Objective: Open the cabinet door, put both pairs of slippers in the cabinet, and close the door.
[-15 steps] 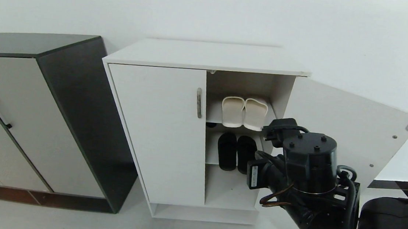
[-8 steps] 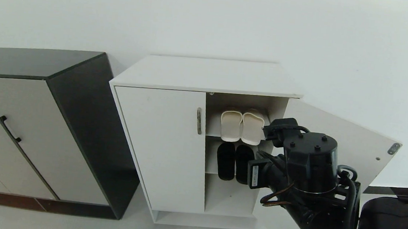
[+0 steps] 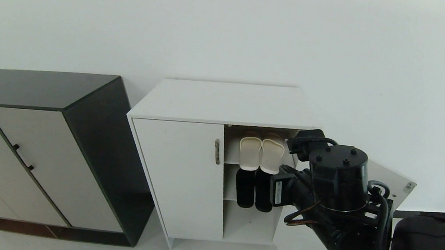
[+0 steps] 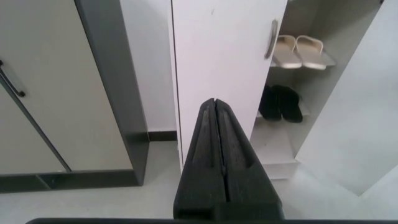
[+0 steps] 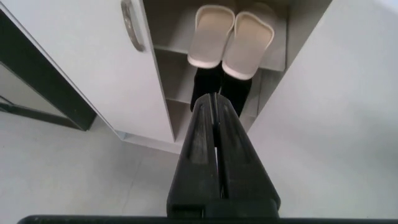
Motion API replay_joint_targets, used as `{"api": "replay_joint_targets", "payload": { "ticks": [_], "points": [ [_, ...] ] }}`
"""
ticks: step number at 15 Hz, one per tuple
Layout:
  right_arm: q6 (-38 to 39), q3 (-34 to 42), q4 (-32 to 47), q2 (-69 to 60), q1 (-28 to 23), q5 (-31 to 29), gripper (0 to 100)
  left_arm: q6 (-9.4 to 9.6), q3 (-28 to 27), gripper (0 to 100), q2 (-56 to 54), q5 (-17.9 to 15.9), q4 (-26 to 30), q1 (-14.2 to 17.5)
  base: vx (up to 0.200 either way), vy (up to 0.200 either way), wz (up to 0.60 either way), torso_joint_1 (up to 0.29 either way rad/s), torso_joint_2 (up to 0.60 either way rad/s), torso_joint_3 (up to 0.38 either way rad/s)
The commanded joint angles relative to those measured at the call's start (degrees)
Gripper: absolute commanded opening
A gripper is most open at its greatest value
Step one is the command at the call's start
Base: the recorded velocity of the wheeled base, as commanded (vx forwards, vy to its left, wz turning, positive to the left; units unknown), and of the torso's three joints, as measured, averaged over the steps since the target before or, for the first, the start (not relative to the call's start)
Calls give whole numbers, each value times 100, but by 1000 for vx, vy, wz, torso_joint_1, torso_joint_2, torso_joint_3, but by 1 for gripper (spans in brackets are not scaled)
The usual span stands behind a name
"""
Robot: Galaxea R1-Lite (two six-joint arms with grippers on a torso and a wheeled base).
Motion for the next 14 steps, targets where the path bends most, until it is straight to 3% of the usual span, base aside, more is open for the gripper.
{"api": "replay_joint_targets", "payload": {
  "ticks": [1, 5, 11, 14],
  "points": [
    [-1, 7, -5, -1, 16, 0, 0, -2, -4, 0, -1, -1, -1, 1, 0, 0, 0, 232, -544, -325],
    [-62, 78, -5, -45, 60, 8, 0, -2, -4, 0, -1, -1, -1, 1, 0, 0, 0, 235, -531, -303],
    [-97, 183, -5, -45, 122, 8, 0, -2, -4, 0, -1, -1, -1, 1, 0, 0, 0, 32, -77, -41],
    [-97, 183, -31, -45, 139, 8, 0, -2, 5, 0, -1, -1, -1, 1, 0, 0, -600, 2, -2, 4]
  ]
}}
